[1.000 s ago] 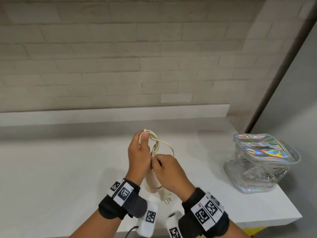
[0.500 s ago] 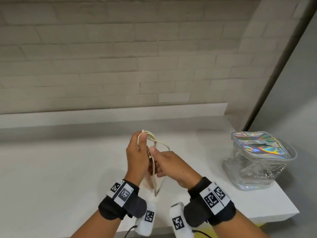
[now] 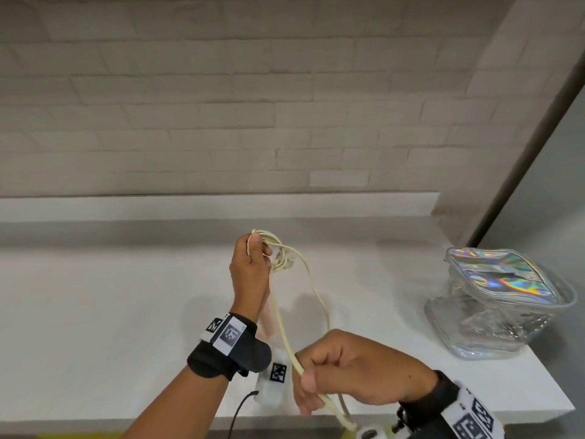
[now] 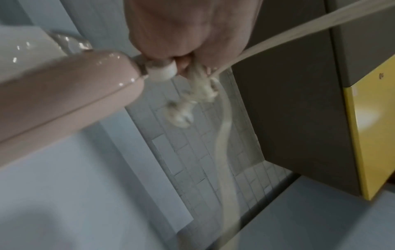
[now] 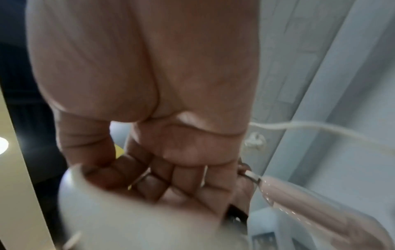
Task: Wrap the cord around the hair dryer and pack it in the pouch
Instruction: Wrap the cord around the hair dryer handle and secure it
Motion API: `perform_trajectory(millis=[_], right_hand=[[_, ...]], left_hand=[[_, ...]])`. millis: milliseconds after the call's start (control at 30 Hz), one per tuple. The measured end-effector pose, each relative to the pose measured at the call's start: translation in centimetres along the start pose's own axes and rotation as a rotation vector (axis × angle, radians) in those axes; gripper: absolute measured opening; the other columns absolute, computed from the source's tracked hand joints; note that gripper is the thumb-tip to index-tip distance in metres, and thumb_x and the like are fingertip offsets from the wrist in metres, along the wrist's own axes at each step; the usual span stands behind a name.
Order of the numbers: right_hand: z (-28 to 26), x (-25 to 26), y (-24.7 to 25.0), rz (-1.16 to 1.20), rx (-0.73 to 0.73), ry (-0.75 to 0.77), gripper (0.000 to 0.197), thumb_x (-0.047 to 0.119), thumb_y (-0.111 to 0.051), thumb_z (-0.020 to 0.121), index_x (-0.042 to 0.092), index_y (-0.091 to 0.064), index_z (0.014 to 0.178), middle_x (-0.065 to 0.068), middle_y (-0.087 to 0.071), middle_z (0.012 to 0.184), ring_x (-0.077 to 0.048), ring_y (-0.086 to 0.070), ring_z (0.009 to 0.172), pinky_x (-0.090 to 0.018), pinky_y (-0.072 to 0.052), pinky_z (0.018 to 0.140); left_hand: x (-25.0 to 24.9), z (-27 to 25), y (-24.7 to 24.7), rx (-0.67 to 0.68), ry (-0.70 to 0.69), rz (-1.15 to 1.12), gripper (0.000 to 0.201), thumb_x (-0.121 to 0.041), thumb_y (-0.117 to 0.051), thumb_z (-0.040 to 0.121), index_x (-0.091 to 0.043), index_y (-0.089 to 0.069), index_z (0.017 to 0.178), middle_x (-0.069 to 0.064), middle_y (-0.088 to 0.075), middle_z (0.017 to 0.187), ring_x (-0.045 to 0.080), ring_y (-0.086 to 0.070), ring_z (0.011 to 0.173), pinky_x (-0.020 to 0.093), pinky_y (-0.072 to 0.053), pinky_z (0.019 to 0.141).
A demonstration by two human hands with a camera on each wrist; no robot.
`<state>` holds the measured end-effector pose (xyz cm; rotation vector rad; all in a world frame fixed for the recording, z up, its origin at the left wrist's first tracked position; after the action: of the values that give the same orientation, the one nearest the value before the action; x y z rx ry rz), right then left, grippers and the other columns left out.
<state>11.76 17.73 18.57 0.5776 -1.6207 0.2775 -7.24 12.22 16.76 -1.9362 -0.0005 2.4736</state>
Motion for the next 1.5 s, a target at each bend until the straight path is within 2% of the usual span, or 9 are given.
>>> perform_trajectory(millis=[100, 167, 300, 433, 633, 1033, 1167, 1333, 1500], right_hand=[[0.1, -1.1, -0.1, -0.024, 0.073, -0.073, 0.042, 0.05, -0.06, 0.088, 0.011, -0.068, 0.103, -0.003, -0.066, 0.088, -0.016, -0.058, 0.083, -0.034, -0.043, 0.088], [1.3, -2.5, 2.2, 0.128, -0.132, -0.195, 0.065, 0.063, -0.054, 0.081, 0.009, -0.06, 0.116, -0.009, -0.069, 0.091, -0.018, -0.064, 0.081, -0.033, -0.048, 0.083], [3.6, -2.7, 6.6, 0.468, -0.622, -0.211, 0.046, 0.049, -0.037, 0.1, 0.01, -0.059, 0.09, -0.002, -0.059, 0.06, -0.017, -0.056, 0.055, -0.028, -0.048, 0.059], [2.9, -0.2, 7.9, 0.069, -0.802, -0.063, 0.031, 0.029, -0.043, 0.099, 0.015, -0.06, 0.077, 0.017, -0.044, 0.042, -0.001, -0.039, 0.043, -0.018, -0.031, 0.052], [-0.5, 4.3, 6.8, -0.083, -0.72, 0.242, 0.031, 0.024, -0.044, 0.1, 0.021, -0.063, 0.076, 0.006, -0.05, 0.063, -0.009, -0.047, 0.063, -0.022, -0.042, 0.064], [-6.4, -2.6, 9.9, 0.569, -0.801, 0.407, 0.038, 0.037, -0.078, 0.054, 0.017, -0.047, 0.043, 0.005, -0.029, 0.044, -0.009, -0.024, 0.041, -0.024, -0.019, 0.044], [-6.7, -4.9, 11.5, 0.249, -0.917, 0.155, 0.023, 0.027, -0.059, 0.069, 0.016, -0.055, 0.049, -0.002, -0.035, 0.049, -0.018, -0.028, 0.049, -0.024, -0.026, 0.048], [-3.1, -6.5, 9.9, -0.056, -0.719, -0.258, 0.033, 0.011, -0.04, 0.096, 0.026, -0.066, 0.109, 0.004, -0.076, 0.085, -0.003, -0.068, 0.083, -0.016, -0.047, 0.078], [2.6, -2.3, 9.3, -0.298, -0.77, -0.17, 0.03, 0.03, -0.043, 0.1, 0.013, -0.064, 0.087, 0.001, -0.067, 0.072, -0.012, -0.062, 0.067, -0.026, -0.049, 0.069]], left_hand=[[-1.3, -0.4, -0.6, 0.05, -0.049, -0.003, 0.023, -0.027, -0.042, 0.102, -0.012, -0.058, 0.096, -0.002, -0.055, 0.064, 0.002, -0.046, 0.049, 0.016, -0.04, 0.049], [-2.3, -1.2, -1.2, 0.081, -0.107, 0.025, 0.022, -0.028, -0.043, 0.102, -0.013, -0.059, 0.098, -0.003, -0.054, 0.061, 0.004, -0.044, 0.046, 0.017, -0.039, 0.045], [-3.4, -2.9, -2.3, 0.138, -0.2, 0.066, 0.015, -0.023, -0.045, 0.101, -0.017, -0.058, 0.101, -0.002, -0.055, 0.061, 0.004, -0.05, 0.05, 0.015, -0.041, 0.048], [-2.3, -2.2, -1.7, 0.111, -0.17, 0.078, 0.017, -0.024, -0.043, 0.101, -0.016, -0.058, 0.103, -0.002, -0.056, 0.066, -0.001, -0.051, 0.052, 0.013, -0.041, 0.05], [0.5, -0.8, -0.3, 0.04, -0.111, 0.155, 0.02, -0.031, -0.04, 0.102, -0.024, -0.058, 0.098, -0.006, -0.063, 0.08, 0.008, -0.058, 0.074, 0.012, -0.043, 0.063], [-1.5, 0.3, 1.3, 0.014, -0.253, 0.194, 0.019, -0.03, -0.042, 0.102, -0.031, -0.06, 0.093, -0.008, -0.063, 0.073, 0.004, -0.057, 0.065, 0.023, -0.048, 0.062], [-1.3, 0.4, 1.4, 0.008, -0.262, 0.222, 0.019, -0.029, -0.043, 0.102, -0.027, -0.061, 0.096, -0.01, -0.063, 0.075, 0.003, -0.059, 0.068, 0.025, -0.048, 0.064], [-2.4, -1.0, -0.6, 0.077, -0.349, 0.305, 0.016, -0.024, -0.046, 0.1, -0.024, -0.061, 0.096, -0.015, -0.061, 0.074, 0.0, -0.06, 0.071, 0.011, -0.043, 0.061], [-1.8, -2.2, -1.8, 0.101, -0.363, 0.313, 0.021, -0.028, -0.045, 0.1, -0.018, -0.064, 0.102, -0.013, -0.063, 0.078, 0.007, -0.061, 0.072, 0.017, -0.045, 0.063]])
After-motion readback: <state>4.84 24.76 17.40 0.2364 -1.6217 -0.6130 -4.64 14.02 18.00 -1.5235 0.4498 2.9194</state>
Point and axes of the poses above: each hand's wrist, its own z-axis towards the middle knuckle, its own y-axis out of the back of the hand, x = y × z, the point moved 9 cm from there along z, towards the middle knuckle
